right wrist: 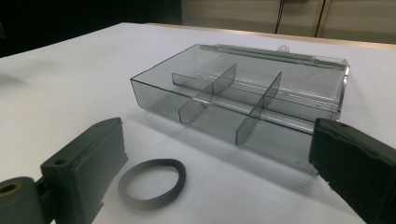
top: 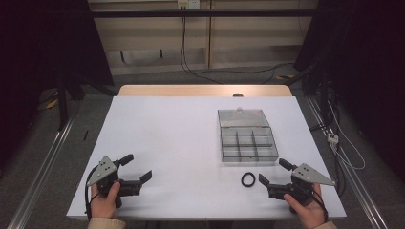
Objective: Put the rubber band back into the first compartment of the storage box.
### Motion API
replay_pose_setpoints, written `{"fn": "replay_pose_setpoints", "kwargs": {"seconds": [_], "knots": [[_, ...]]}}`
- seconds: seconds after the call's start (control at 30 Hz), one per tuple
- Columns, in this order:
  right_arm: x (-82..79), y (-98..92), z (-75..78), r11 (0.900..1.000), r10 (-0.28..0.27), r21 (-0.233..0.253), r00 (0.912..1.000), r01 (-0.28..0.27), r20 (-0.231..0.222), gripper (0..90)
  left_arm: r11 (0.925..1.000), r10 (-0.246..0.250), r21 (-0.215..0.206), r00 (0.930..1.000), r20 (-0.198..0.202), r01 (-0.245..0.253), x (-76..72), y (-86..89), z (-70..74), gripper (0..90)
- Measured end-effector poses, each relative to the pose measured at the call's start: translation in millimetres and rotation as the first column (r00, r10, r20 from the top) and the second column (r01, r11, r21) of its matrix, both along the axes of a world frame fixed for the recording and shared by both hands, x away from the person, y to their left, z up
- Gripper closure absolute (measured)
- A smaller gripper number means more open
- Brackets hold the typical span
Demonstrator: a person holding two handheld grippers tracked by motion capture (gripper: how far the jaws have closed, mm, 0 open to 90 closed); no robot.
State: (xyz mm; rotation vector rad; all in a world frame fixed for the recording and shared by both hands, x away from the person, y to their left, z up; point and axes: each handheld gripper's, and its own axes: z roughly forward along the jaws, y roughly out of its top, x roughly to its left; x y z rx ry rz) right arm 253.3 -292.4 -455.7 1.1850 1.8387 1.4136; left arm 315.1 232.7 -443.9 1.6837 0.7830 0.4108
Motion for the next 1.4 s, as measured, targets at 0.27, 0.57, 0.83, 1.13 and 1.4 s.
{"fn": "replay_pose_setpoints", "kwargs": {"seconds": [0.27, 0.57, 0.83, 1.13, 1.4], "knots": [[2.3, 1.8, 0.1, 1.000, 0.028, -0.010, 0.9995, -0.029, -0.014, 3.4, 0.9999, -0.014, 0.003, 0.9999, 0.004, 0.014, 0.6, -1.3, 0.5, 2.4], [6.0, 7.4, 2.3, 0.995, 0.076, -0.055, 0.9939, -0.080, -0.080, 17.3, 0.9999, -0.009, 0.008, 0.9999, 0.015, 0.009, 0.7, -1.3, 2.7, 2.4], [11.5, 10.9, 3.2, 0.988, 0.115, -0.084, 0.9754, -0.133, -0.188, 43.6, 0.9997, -0.015, 0.021, 0.9998, 0.014, 0.014, 1.1, -3.9, 3.4, 2.4], [23.2, 18.6, -0.1, 0.976, 0.142, -0.124, 0.9516, -0.182, -0.272, 63.3, 0.9994, -0.015, 0.031, 0.9998, 0.015, 0.015, 1.4, -3.9, 2.9, 2.4], [33.1, 24.5, -2.4, 0.970, 0.136, -0.151, 0.9407, -0.190, -0.311, 72.5, 0.9990, -0.017, 0.040, 0.9998, 0.011, 0.017, 0.5, -3.7, 3.1, 2.4]]}}
